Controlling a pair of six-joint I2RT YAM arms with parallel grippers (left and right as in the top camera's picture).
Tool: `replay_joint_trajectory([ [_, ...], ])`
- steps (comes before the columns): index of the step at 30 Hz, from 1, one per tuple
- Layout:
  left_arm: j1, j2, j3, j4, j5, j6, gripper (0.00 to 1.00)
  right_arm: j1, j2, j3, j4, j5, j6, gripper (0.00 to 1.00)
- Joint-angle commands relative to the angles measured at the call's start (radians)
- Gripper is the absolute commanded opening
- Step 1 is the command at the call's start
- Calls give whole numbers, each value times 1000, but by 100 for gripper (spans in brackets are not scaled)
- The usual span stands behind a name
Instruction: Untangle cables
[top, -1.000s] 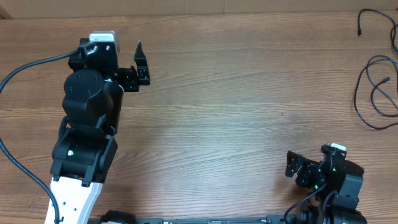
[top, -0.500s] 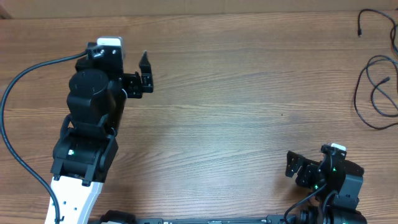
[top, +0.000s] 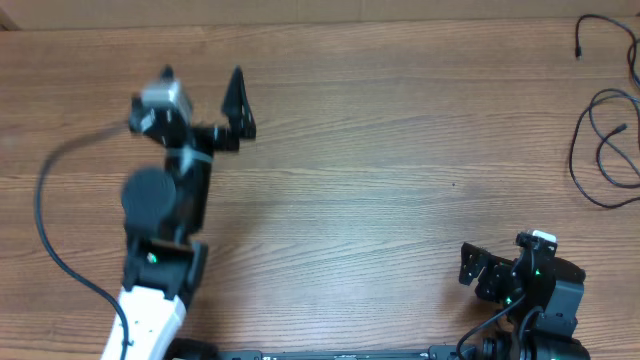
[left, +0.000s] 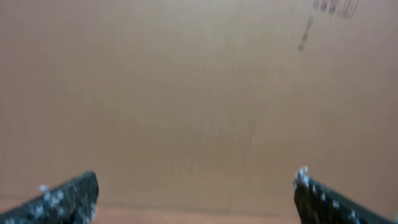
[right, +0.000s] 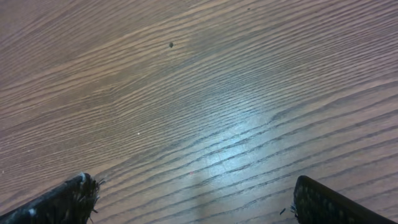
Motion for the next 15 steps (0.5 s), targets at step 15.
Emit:
replay_joint_trajectory([
  [15,154,-642,-580,83,-62,-43,99,-4,-8,24,5,10,-5,100],
])
